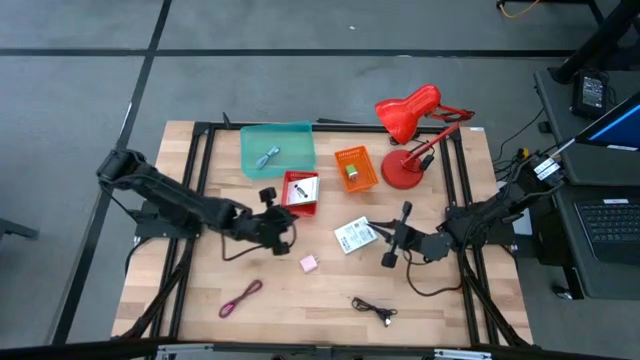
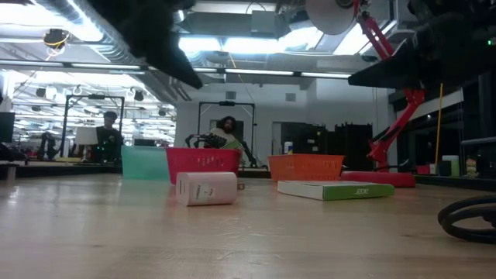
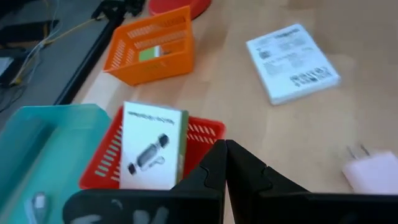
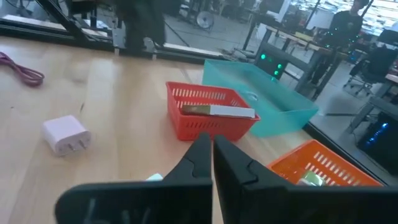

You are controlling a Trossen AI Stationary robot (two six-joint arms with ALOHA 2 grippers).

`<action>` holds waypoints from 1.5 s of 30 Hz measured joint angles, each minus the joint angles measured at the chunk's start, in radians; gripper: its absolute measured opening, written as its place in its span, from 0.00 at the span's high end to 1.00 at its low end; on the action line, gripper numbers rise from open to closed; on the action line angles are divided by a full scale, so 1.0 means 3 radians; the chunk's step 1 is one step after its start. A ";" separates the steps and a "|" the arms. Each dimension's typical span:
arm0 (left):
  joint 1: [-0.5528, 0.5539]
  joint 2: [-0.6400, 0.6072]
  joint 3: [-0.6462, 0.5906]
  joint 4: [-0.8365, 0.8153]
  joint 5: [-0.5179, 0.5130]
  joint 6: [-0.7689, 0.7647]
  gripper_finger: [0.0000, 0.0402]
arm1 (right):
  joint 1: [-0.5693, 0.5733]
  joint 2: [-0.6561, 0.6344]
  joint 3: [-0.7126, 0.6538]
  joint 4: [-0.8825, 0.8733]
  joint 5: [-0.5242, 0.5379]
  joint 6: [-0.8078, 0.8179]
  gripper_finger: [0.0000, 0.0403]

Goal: Pick and place items into bin
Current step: Put the left card reader box into the red bin

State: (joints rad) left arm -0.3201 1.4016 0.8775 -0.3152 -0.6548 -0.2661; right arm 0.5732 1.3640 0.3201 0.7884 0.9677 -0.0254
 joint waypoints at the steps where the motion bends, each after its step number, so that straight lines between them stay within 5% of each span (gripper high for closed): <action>1: 0.0045 0.0058 0.0083 -0.0082 -0.0002 0.0000 1.00 | 0.0000 0.0000 -0.0012 0.0026 0.0001 -0.0002 1.00; 14: 0.0391 0.0750 0.0762 -0.0501 0.0001 0.0548 0.96 | -0.0001 0.0004 -0.0067 -0.0007 -0.0001 0.0069 1.00; 32: 0.0521 0.0808 0.0762 -0.0509 0.0133 0.0284 0.53 | -0.0001 0.0005 -0.0067 -0.0052 -0.0009 -0.0035 1.00; 45: 0.0562 0.1150 0.0766 -0.0510 0.0103 0.0460 0.51 | -0.0003 0.0006 -0.0067 -0.0108 -0.0011 -0.0015 1.00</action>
State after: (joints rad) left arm -0.1516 1.7466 1.1072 -0.4681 -0.6240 -0.1282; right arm 0.5724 1.3659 0.3000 0.7559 0.9644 -0.0299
